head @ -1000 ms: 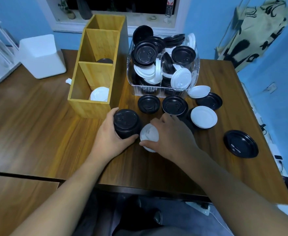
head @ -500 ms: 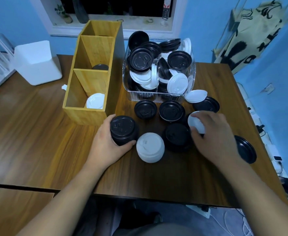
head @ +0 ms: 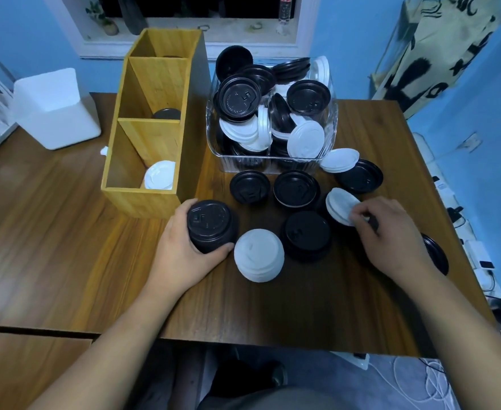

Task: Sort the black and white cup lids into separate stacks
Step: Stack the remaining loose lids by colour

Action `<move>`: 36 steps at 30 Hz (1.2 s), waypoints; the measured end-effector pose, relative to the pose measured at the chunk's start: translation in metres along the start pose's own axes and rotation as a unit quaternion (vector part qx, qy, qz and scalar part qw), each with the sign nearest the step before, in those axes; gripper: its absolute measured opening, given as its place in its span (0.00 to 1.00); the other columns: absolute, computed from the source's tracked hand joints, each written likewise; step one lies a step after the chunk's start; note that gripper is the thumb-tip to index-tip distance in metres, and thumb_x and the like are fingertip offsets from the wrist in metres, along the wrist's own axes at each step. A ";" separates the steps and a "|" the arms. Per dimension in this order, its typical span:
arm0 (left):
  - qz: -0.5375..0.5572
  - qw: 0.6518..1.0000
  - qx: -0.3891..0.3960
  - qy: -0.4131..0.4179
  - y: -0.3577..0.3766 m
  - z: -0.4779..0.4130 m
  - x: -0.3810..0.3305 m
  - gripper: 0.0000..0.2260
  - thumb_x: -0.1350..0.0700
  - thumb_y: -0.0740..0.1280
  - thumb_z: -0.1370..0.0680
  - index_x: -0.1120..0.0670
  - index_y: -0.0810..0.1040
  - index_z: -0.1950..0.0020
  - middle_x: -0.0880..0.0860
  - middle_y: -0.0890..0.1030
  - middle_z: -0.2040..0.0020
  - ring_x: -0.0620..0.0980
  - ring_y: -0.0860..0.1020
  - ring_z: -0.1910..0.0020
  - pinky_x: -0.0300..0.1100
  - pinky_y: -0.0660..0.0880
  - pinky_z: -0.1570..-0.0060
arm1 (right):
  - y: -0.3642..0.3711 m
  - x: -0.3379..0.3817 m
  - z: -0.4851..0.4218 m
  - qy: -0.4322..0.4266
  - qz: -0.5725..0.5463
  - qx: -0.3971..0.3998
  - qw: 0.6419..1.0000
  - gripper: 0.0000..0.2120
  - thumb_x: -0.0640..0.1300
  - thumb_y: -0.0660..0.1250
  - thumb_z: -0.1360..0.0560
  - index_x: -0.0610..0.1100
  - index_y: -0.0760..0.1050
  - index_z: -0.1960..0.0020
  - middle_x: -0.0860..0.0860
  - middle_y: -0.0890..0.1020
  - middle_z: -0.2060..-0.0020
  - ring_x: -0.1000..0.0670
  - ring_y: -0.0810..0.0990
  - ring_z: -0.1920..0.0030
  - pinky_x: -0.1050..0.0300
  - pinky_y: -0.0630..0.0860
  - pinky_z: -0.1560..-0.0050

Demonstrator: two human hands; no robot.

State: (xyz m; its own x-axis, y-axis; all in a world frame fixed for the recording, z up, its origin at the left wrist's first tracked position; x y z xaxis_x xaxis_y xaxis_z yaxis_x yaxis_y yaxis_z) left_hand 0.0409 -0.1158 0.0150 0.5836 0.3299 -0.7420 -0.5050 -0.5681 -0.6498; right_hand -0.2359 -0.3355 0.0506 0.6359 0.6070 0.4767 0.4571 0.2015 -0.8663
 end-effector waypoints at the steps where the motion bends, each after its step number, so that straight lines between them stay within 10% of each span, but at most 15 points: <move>1: 0.000 1.000 0.000 0.000 0.000 0.000 0.000 0.45 0.43 0.83 0.37 0.47 0.64 0.25 0.45 0.77 0.34 0.45 0.74 0.32 0.50 0.73 0.31 | -0.008 0.003 0.002 0.018 -0.029 -0.026 0.999 0.03 0.45 0.65 0.19 0.49 0.77 0.48 0.57 0.77 0.54 0.53 0.74 0.51 0.64 0.69 0.56; 4: 0.002 1.000 0.001 0.001 0.000 0.000 0.000 0.45 0.43 0.83 0.37 0.47 0.65 0.26 0.45 0.77 0.34 0.45 0.75 0.33 0.51 0.73 0.31 | -0.027 0.005 0.021 0.124 -0.204 -0.090 0.967 0.06 0.45 0.62 0.17 0.48 0.77 0.50 0.54 0.79 0.58 0.55 0.77 0.59 0.63 0.72 0.58; 10: 0.003 1.000 0.004 0.006 0.000 -0.001 0.000 0.45 0.45 0.84 0.36 0.48 0.64 0.25 0.46 0.77 0.34 0.46 0.75 0.33 0.52 0.73 0.32 | -0.003 0.004 0.084 0.346 -0.504 0.014 0.791 0.12 0.42 0.60 0.16 0.42 0.80 0.52 0.44 0.84 0.59 0.48 0.80 0.60 0.54 0.78 0.62; 14: 0.001 1.000 0.003 0.009 0.000 0.000 0.000 0.45 0.44 0.84 0.36 0.48 0.65 0.26 0.46 0.77 0.34 0.46 0.75 0.33 0.51 0.74 0.32 | 0.003 -0.010 0.102 0.352 -0.387 0.008 0.852 0.08 0.41 0.61 0.16 0.44 0.79 0.46 0.43 0.85 0.55 0.46 0.85 0.60 0.50 0.84 0.62; 19: 0.000 1.000 0.003 0.012 0.001 0.000 0.000 0.44 0.45 0.84 0.36 0.47 0.64 0.26 0.47 0.77 0.34 0.46 0.75 0.33 0.52 0.73 0.31 | -0.010 0.002 0.105 0.109 0.004 0.017 0.994 0.14 0.53 0.69 0.22 0.51 0.75 0.39 0.57 0.79 0.49 0.57 0.79 0.58 0.62 0.73 0.63; 26: 0.007 1.000 0.002 0.004 0.001 0.000 -0.001 0.45 0.45 0.84 0.36 0.47 0.64 0.25 0.46 0.77 0.34 0.45 0.75 0.33 0.44 0.72 0.33 | 0.008 0.007 0.090 -0.100 0.059 0.163 0.980 0.36 0.53 0.76 0.28 0.56 0.66 0.24 0.60 0.66 0.25 0.54 0.61 0.25 0.53 0.71 0.34; 36: 0.007 1.000 -0.002 0.000 0.001 0.000 0.002 0.46 0.43 0.84 0.37 0.46 0.64 0.25 0.45 0.77 0.34 0.45 0.75 0.33 0.44 0.72 0.33 | 0.011 0.086 0.053 -0.070 -0.083 0.114 0.988 0.35 0.75 0.70 0.39 0.62 0.72 0.36 0.64 0.71 0.44 0.61 0.75 0.46 0.64 0.74 0.52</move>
State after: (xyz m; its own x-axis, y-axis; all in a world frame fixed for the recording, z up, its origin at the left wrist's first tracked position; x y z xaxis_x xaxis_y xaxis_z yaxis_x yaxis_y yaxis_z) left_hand 0.0419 -0.1161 0.0129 0.5776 0.3218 -0.7502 -0.5098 -0.5755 -0.6394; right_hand -0.2095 -0.2400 0.0738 0.4648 0.6484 0.6029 0.3850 0.4652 -0.7971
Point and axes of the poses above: each hand's wrist, its own z-axis away from the middle knuckle, its own y-axis out of the palm, x = y × z, the point moved 4 cm from there along -z, towards the middle knuckle
